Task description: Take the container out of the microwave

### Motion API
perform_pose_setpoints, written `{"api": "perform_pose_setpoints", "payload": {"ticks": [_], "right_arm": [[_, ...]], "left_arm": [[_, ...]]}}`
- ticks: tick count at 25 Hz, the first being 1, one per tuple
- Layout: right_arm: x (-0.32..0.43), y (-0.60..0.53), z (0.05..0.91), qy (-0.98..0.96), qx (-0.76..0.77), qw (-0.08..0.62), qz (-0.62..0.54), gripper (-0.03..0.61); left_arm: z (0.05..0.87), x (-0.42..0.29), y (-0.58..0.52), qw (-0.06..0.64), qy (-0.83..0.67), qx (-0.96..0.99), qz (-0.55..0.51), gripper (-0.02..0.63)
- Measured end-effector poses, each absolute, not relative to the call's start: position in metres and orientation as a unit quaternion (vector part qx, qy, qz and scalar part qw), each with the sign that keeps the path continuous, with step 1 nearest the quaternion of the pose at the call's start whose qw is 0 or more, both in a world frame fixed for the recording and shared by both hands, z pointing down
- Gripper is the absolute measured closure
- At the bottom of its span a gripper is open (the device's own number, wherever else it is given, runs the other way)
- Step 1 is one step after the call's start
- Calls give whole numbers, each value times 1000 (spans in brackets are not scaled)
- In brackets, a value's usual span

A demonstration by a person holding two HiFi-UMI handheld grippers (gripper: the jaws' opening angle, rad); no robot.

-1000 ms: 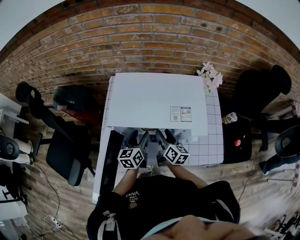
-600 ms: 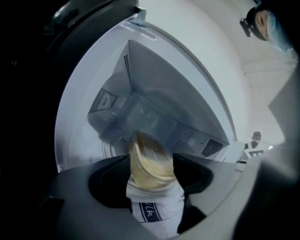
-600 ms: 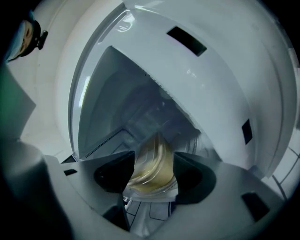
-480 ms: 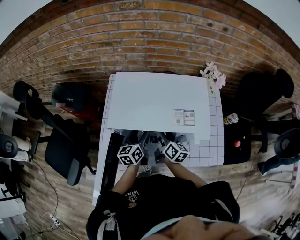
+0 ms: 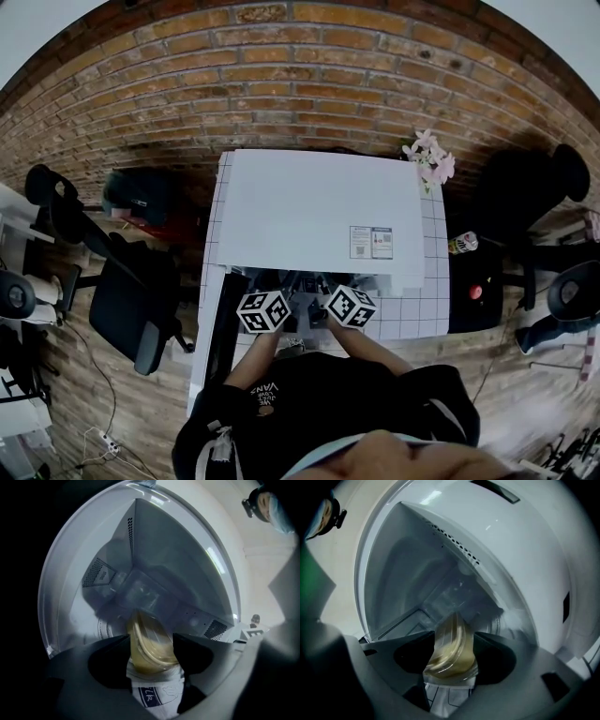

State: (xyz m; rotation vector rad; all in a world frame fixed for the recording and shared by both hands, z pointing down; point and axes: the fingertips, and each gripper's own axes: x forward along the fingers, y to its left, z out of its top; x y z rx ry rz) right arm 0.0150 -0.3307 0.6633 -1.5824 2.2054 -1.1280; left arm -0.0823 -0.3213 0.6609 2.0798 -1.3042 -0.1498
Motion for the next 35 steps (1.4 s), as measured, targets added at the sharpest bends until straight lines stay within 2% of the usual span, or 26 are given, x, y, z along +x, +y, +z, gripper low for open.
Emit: {"api": "perform_pose_setpoints", "payload": {"ticks": [12,35], "right_arm": [[5,-332,676,748,-521,77,-404,345],[4,-321,673,751,-516,67,-406,345]], "left_arm": [[670,-70,-320,363,-469,804,-45,339],[668,-73,-312,357,-475,803,-34,347]]}}
